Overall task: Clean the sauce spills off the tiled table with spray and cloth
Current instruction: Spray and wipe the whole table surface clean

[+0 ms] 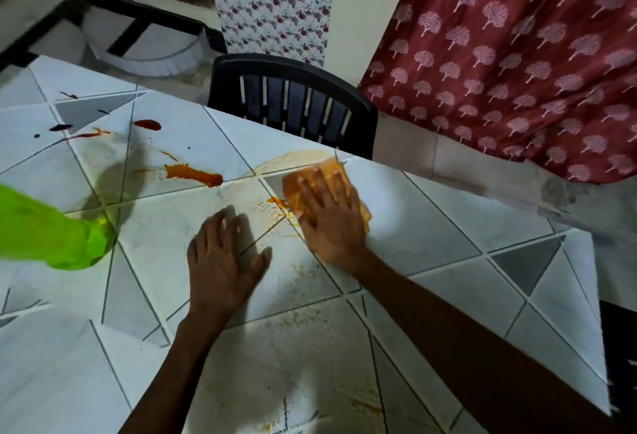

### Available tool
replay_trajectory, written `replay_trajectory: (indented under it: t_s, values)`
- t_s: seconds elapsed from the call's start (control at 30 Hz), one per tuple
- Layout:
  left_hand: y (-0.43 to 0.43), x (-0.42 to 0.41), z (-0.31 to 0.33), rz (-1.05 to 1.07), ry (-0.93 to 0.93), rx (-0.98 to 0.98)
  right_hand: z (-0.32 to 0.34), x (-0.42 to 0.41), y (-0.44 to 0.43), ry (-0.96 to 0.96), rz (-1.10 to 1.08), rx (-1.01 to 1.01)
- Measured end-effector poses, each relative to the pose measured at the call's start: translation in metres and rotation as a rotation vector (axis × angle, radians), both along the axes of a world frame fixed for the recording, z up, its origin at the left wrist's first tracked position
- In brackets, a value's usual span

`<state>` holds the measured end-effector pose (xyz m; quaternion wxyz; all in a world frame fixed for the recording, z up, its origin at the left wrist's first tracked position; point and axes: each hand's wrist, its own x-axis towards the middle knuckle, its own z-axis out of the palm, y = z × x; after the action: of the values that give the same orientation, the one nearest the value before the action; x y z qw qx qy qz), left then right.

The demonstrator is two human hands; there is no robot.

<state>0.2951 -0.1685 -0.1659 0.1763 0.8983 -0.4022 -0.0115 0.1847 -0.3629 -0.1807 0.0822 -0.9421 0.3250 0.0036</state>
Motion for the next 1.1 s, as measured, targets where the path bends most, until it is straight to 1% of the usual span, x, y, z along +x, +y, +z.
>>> replay_trajectory:
  t_s: [0.07, 0.13, 0.17, 0.23, 0.27, 0.33, 0.37, 0.4, 0.47, 0.5, 0.57, 0.63, 0.67, 0.7, 0.77, 0.83, 0.9, 0.93, 1.0, 1.03, 1.1]
  values:
    - [0.004, 0.005, -0.002, 0.013, 0.006, 0.077, 0.003, -0.043, 0.030, -0.031, 0.162, -0.007]
    - [0.008, 0.009, -0.007, 0.025, 0.044, 0.125, 0.003, -0.087, 0.028, -0.045, 0.233, 0.011]
    - [0.009, 0.010, -0.009, 0.031, 0.056, 0.134, 0.003, -0.104, 0.012, -0.032, 0.227, 0.011]
    - [0.010, 0.010, -0.013, 0.041, 0.064, 0.133, -0.002, -0.113, -0.028, 0.029, 0.097, -0.006]
    - [0.009, 0.010, -0.014, 0.048, 0.064, 0.127, -0.005, -0.101, -0.048, 0.056, -0.004, -0.013]
    - [0.008, 0.008, -0.016, 0.058, 0.074, 0.129, -0.002, -0.054, -0.070, 0.046, -0.195, -0.039]
    - [0.008, 0.008, -0.017, 0.058, 0.080, 0.134, 0.000, -0.024, -0.070, 0.039, -0.247, -0.030]
    - [0.009, 0.009, -0.018, 0.060, 0.089, 0.137, 0.001, 0.002, -0.061, 0.036, -0.246, -0.008]
    - [0.009, 0.011, -0.019, 0.064, 0.115, 0.131, 0.003, 0.031, -0.026, 0.010, -0.117, 0.010]
    - [0.009, 0.012, -0.019, 0.059, 0.128, 0.129, 0.003, 0.028, -0.005, -0.011, -0.038, 0.019]
    - [0.011, 0.011, -0.019, 0.052, 0.150, 0.115, 0.002, -0.011, 0.029, -0.028, 0.122, 0.035]
    - [0.012, 0.011, -0.019, 0.050, 0.165, 0.106, 0.002, -0.062, 0.035, -0.028, 0.253, 0.035]
    - [0.012, 0.011, -0.019, 0.047, 0.168, 0.107, 0.001, -0.082, 0.026, -0.023, 0.273, 0.031]
    - [0.012, 0.010, -0.021, 0.047, 0.169, 0.111, 0.002, -0.095, 0.010, -0.016, 0.241, 0.028]
    - [0.011, 0.011, -0.025, 0.056, 0.173, 0.123, -0.001, -0.086, -0.027, 0.007, 0.077, -0.004]
    - [0.010, 0.011, -0.028, 0.056, 0.178, 0.130, -0.003, -0.035, -0.055, 0.013, -0.098, -0.029]
    - [0.010, 0.012, -0.030, 0.047, 0.178, 0.133, -0.002, 0.031, -0.057, 0.007, -0.172, -0.018]
    - [0.011, 0.013, -0.030, 0.041, 0.180, 0.138, -0.001, 0.056, -0.046, 0.006, -0.157, -0.005]
    - [0.010, 0.014, -0.029, 0.043, 0.190, 0.143, -0.001, 0.074, -0.008, 0.011, -0.033, -0.006]
    - [0.010, 0.014, -0.028, 0.046, 0.193, 0.144, -0.001, 0.064, 0.012, 0.013, 0.053, -0.006]
    - [0.010, 0.012, -0.026, 0.053, 0.191, 0.134, 0.001, 0.018, 0.039, -0.010, 0.212, 0.020]
